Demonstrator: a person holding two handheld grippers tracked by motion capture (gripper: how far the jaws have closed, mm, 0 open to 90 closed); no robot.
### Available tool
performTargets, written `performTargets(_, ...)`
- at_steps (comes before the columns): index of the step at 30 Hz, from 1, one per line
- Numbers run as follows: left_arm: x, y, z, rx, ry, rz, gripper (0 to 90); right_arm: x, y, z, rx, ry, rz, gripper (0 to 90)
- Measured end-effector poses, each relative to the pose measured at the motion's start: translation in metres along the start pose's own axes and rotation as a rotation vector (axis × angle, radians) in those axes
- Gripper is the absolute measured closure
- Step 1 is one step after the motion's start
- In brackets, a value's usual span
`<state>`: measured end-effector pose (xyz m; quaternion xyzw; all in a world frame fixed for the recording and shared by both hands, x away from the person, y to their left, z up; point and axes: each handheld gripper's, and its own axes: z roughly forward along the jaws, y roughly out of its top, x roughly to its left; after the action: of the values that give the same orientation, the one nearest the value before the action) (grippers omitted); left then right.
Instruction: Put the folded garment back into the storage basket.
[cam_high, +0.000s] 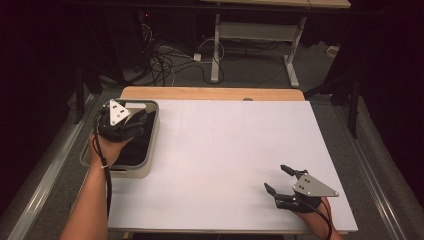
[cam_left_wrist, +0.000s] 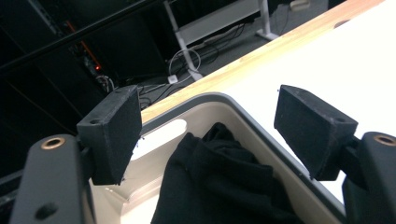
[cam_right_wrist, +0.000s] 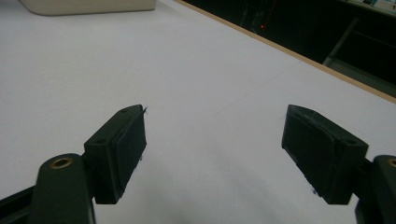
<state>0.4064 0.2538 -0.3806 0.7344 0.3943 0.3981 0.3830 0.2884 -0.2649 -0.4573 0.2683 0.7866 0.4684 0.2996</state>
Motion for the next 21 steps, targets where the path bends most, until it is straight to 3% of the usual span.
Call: performTargets(21,-0.02,-0.005,-0.012,-0.067,-0.047,0.005,22.6,0.001,0.0,0.001,0.003,0.002,-0.004,22.6)
